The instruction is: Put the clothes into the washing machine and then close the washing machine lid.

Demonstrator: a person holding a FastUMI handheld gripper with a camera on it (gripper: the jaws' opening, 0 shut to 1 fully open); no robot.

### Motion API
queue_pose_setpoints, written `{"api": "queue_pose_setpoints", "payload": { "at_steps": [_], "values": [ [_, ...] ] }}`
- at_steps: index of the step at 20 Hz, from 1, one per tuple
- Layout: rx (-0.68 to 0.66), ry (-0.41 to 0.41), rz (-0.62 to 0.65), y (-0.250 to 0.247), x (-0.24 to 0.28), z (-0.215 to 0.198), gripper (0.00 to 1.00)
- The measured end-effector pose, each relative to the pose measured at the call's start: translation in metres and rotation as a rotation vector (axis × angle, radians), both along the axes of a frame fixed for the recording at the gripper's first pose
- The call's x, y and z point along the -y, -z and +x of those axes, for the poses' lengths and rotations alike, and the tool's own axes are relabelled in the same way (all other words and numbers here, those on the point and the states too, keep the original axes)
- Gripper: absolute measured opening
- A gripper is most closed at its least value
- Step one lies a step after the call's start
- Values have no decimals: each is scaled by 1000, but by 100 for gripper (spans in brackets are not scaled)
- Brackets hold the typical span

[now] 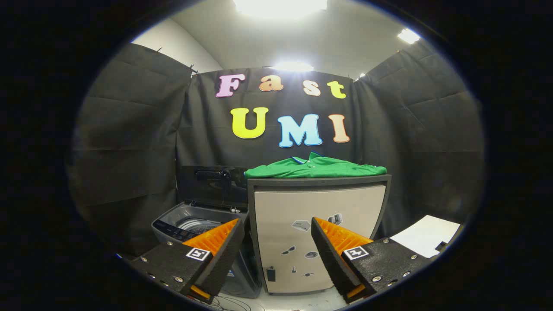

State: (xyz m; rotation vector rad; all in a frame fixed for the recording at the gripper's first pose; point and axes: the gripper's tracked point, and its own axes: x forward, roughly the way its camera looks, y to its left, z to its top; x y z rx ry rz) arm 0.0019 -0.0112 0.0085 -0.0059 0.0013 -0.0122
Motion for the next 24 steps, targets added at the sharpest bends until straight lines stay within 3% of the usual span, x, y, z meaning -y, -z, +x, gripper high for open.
{"api": "queue_pose_setpoints", "payload": {
  "at_steps": [14, 24],
  "values": [
    [35, 18, -22, -41, 19, 2, 96],
    [71, 28, -17, -117, 44, 51, 96]
  ]
}}
